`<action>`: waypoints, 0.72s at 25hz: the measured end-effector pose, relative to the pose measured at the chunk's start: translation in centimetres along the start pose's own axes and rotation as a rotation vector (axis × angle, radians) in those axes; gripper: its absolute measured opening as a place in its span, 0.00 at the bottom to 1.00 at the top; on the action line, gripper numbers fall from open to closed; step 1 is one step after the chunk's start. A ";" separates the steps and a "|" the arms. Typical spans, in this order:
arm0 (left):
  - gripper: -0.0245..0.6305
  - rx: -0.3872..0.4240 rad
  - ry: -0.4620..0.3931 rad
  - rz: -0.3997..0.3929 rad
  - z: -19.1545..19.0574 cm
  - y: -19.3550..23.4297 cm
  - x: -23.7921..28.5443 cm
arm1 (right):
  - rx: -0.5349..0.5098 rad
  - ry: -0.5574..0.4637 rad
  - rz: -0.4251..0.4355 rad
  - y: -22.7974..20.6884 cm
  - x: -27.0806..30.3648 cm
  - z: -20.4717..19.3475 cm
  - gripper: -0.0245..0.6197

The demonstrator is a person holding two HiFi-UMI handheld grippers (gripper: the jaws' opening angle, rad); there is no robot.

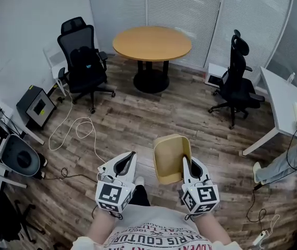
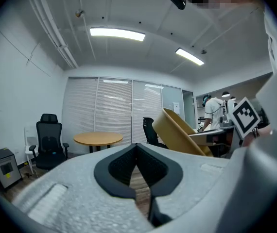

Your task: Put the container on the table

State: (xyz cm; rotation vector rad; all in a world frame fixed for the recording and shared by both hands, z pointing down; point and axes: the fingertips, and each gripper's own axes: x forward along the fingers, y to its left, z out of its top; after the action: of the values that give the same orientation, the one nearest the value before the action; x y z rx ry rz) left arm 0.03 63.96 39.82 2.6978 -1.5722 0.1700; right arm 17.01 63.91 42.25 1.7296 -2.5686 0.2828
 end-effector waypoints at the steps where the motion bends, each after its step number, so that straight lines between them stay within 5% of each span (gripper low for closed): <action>1: 0.05 -0.002 0.002 -0.002 -0.1 0.2 0.2 | 0.006 0.000 -0.005 -0.1 0.3 0.1 0.06; 18: 0.05 -0.060 0.013 -0.031 -0.9 10.9 10.9 | -0.022 0.085 -0.080 -2.5 14.2 0.7 0.06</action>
State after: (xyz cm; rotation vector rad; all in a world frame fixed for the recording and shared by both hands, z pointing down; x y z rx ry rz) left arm -4.25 49.20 41.39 2.6684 -1.5056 0.1377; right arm 14.02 49.90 43.70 1.7679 -2.4282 0.3168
